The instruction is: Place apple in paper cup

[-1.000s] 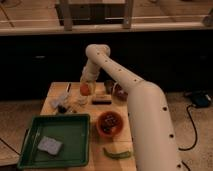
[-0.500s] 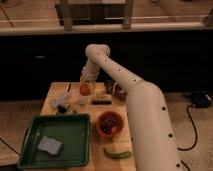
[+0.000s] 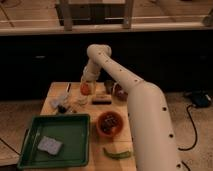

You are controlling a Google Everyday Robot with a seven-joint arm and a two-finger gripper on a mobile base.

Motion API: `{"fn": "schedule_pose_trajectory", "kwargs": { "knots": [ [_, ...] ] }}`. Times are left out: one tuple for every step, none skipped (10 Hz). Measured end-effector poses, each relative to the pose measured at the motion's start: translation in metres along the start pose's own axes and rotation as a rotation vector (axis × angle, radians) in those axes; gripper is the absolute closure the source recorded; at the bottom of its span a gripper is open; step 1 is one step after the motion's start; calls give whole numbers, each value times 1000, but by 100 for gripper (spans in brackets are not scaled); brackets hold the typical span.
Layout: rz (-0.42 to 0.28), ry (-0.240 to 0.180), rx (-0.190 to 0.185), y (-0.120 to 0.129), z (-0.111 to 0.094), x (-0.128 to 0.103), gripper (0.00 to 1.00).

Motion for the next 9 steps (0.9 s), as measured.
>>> {"fn": "schedule_pose_trajectory", "kwargs": {
  "knots": [
    [-8, 3, 0, -1, -1, -3, 76],
    [-17, 5, 1, -4, 0, -7, 66],
    [-22, 8, 3, -5, -1, -10, 57],
    [-22, 10, 4, -5, -2, -10, 47],
    [-22, 12, 3, -4, -3, -10, 36],
    [-25, 12, 1, -5, -2, -13, 25],
    [-28, 11, -1, -5, -1, -14, 21],
    [-27, 11, -2, -5, -1, -14, 20],
    [-25, 9, -2, -3, -1, -14, 20]
  ]
}}
